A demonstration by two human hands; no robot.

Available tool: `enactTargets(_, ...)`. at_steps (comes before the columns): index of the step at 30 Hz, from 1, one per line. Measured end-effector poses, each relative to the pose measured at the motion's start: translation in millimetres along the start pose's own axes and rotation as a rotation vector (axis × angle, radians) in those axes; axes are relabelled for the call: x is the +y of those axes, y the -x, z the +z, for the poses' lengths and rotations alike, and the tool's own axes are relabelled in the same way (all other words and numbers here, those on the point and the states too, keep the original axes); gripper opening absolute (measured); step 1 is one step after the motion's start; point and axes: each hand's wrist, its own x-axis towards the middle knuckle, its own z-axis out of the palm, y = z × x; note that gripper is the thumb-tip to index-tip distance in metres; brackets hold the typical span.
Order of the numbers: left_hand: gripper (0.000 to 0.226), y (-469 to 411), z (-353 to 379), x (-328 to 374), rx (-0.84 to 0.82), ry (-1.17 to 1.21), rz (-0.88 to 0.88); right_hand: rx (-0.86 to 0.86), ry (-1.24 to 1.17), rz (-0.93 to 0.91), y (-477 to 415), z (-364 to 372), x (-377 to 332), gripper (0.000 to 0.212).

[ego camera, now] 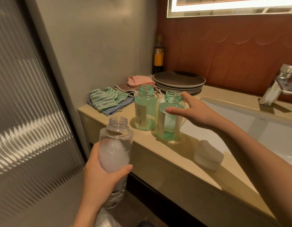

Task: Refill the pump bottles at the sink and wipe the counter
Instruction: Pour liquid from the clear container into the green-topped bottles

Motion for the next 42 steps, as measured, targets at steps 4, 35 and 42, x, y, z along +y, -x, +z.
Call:
enactTargets(4,0.07,4.0,-5.4,-4.2,-0.002,0.003,-0.02,-0.009,0.031,0.022,-9.2,1.2,-2.5,0.088)
enactTargets(35,0.074,-1.3,-37.3,-3.7,0.085,0.046,-0.091,0.102,0.649,-0.21,-70.8,46.8,-95.4,0.084)
enactTargets(42,0.076,1.8,-35.1,-4.7,0.061,0.034,-0.067,0.092,0.374,-0.331,-42.0,45.3,-103.6,0.093)
